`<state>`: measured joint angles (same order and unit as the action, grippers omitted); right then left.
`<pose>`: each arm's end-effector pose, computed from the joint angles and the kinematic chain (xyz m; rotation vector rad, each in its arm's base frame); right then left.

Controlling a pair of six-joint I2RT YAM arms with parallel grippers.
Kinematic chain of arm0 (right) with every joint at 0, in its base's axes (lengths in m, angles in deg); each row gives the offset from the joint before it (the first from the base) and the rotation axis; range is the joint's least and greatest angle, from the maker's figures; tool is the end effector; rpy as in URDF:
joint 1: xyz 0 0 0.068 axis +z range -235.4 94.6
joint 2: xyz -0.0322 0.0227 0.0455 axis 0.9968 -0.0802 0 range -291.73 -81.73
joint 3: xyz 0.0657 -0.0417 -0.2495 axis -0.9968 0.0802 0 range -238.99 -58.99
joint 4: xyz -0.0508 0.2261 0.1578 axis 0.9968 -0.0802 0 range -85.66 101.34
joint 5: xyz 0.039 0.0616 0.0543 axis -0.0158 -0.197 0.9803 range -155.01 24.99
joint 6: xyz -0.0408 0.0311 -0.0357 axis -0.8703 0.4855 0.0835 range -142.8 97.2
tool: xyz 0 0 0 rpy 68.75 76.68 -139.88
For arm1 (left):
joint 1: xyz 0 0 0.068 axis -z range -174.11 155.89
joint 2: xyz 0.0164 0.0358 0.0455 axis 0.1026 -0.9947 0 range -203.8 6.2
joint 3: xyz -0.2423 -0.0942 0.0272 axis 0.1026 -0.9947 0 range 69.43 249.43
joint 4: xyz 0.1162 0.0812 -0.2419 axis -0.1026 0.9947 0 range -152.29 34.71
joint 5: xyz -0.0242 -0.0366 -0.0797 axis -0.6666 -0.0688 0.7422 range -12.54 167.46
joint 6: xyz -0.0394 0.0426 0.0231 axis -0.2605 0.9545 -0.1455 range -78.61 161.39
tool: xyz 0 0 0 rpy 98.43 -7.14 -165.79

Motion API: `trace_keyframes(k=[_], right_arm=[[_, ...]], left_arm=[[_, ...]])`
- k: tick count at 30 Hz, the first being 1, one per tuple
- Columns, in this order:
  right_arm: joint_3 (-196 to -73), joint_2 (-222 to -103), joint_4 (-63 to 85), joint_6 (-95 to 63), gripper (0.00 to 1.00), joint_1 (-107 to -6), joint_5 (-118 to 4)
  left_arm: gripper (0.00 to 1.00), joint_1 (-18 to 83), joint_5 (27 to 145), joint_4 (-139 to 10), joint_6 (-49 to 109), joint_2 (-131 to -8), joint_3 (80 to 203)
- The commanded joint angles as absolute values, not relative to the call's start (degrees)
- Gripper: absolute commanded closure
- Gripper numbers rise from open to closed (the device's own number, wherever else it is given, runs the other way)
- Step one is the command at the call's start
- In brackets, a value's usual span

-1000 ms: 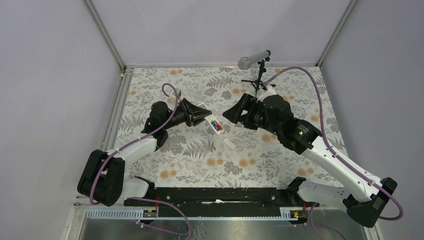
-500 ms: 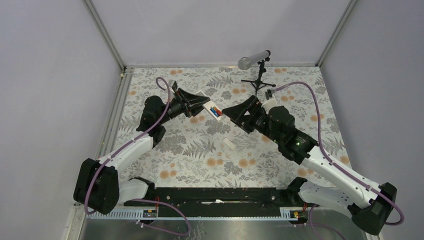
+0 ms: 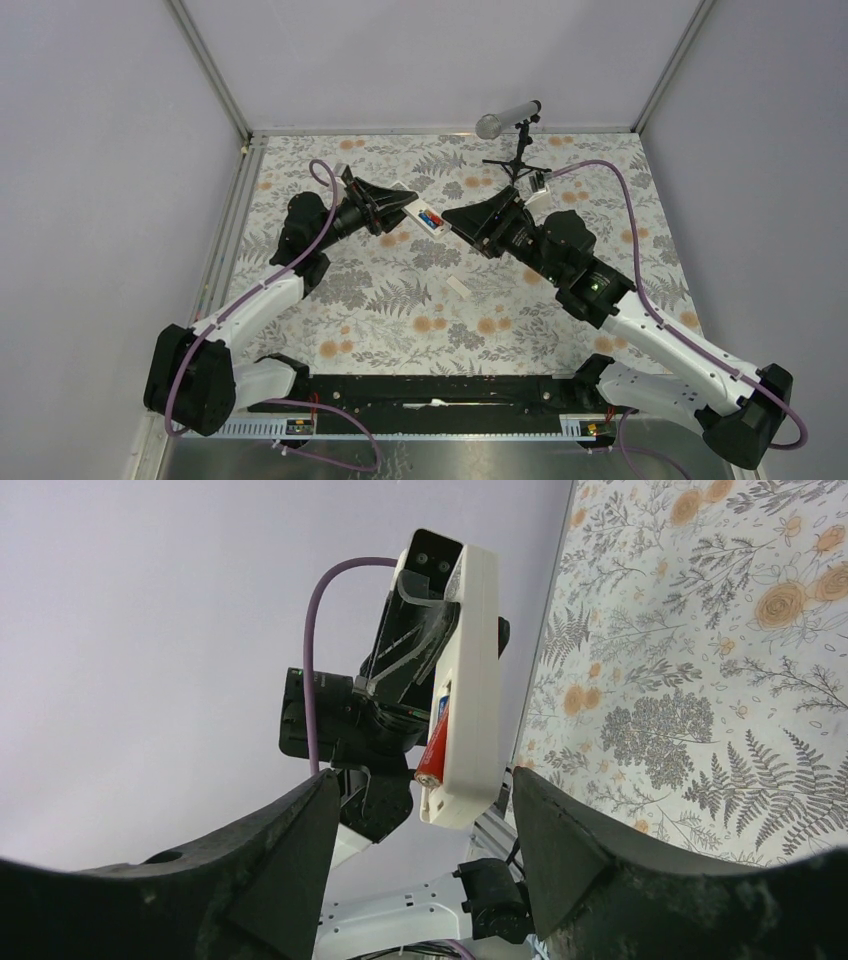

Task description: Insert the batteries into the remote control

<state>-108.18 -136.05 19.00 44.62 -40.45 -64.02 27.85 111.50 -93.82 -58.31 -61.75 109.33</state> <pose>0.1862 0.1870 0.3597 0.3257 1.7207 1.5291 0.2689 -0.1372 0.2824 -0.6991 1.8355 -2.0118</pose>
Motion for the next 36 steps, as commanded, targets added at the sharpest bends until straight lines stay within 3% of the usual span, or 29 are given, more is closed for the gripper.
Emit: trace_keyframes(k=[1,8,20,36], right_arm=[[-108.5,-136.3,22.7,44.3,0.32,-40.7,-63.0],[-108.2,-137.3,24.1,44.2,0.49,-40.7,-61.8],[-108.4,-138.1,23.7,42.4,0.60,-40.7,-60.8],[-109.2,-140.2,20.6,40.9,0.67,-40.7,-59.8]], left_arm=[[1.00,28.5,109.9,-96.0,-60.5,-59.5,111.7],[1.00,29.7,108.5,-96.2,-61.2,-58.9,111.0],[1.00,31.4,107.2,-96.1,-61.2,-58.7,110.7],[1.00,33.4,106.1,-95.0,-60.7,-57.3,111.6]])
